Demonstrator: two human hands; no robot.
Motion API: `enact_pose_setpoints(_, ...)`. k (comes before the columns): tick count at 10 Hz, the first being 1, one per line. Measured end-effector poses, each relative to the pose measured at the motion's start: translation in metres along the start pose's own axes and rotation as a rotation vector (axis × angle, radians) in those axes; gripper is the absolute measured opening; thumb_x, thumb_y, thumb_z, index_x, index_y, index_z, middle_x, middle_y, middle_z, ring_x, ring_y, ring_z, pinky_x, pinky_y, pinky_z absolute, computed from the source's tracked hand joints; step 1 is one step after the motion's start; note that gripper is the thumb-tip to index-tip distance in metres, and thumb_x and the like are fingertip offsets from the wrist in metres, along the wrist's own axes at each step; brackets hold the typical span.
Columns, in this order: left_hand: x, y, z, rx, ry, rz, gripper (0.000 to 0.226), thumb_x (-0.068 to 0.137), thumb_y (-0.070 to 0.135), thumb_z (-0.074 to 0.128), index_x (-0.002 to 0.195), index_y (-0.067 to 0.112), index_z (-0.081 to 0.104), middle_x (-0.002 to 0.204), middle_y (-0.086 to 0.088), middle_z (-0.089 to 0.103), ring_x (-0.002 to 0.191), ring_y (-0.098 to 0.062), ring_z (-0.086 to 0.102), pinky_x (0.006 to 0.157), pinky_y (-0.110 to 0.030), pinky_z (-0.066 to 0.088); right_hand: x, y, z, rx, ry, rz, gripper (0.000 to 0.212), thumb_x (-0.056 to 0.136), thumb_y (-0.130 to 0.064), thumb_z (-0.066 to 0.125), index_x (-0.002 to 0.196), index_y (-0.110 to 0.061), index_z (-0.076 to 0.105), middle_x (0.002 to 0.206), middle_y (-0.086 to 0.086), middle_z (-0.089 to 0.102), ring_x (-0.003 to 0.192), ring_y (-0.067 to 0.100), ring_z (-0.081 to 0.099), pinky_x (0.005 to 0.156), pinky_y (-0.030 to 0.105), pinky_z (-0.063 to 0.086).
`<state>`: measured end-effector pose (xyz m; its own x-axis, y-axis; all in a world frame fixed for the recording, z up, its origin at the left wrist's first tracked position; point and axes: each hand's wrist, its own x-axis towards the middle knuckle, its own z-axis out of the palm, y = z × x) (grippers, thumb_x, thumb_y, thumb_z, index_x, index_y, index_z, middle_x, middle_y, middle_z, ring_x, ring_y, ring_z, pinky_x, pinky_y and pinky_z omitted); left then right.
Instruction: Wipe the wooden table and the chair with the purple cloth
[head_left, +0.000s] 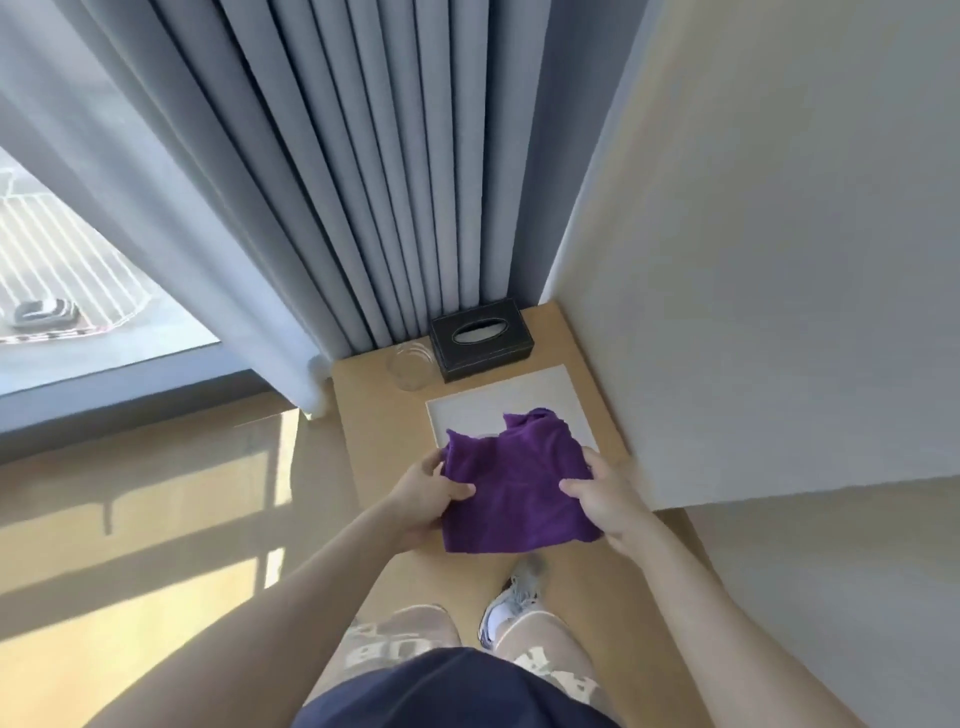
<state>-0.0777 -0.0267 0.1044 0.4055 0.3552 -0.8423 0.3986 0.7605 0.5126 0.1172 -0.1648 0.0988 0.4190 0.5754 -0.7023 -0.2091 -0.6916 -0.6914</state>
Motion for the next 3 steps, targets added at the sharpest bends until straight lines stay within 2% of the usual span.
enact_pose_setpoints(1, 0.031, 0.017, 0.015, 0.012, 0.150, 0.080, 0.059, 0.088, -0.002, 0.069, 0.136, 0.025, 0.048, 0.110, -0.004, 0.070, 0.089, -0.018, 0.071, 0.066, -0.034, 0.059, 0.045, -0.021, -0.020, -0.052, -0.054, -0.011, 0.045, 0.093, -0.002, 0.054, 0.106, -0.044, 0.065, 0.110, -0.009, 0.074, 0.099, 0.014, 0.071, 0.082, 0.034, 0.059)
enact_pose_setpoints(2, 0.045, 0.039, 0.016, 0.156, 0.281, 0.095, 0.068, 0.088, 0.017, 0.075, 0.145, 0.023, 0.040, 0.117, -0.006, 0.064, 0.101, -0.021, 0.064, 0.094, -0.041, 0.053, 0.084, -0.043, -0.033, -0.270, -0.148, -0.001, 0.054, 0.094, -0.006, 0.058, 0.140, -0.034, 0.050, 0.138, -0.007, 0.059, 0.116, 0.017, 0.063, 0.086, 0.031, 0.054)
enact_pose_setpoints(3, 0.050, 0.054, 0.013, 0.217, 0.366, 0.080, 0.060, 0.089, 0.027, 0.073, 0.142, 0.020, 0.045, 0.123, -0.010, 0.061, 0.113, -0.026, 0.060, 0.102, -0.045, 0.050, 0.115, -0.057, -0.049, -0.584, -0.118, 0.015, 0.071, 0.095, -0.006, 0.058, 0.159, -0.014, 0.028, 0.160, 0.005, 0.036, 0.144, 0.027, 0.039, 0.113, 0.038, 0.037)
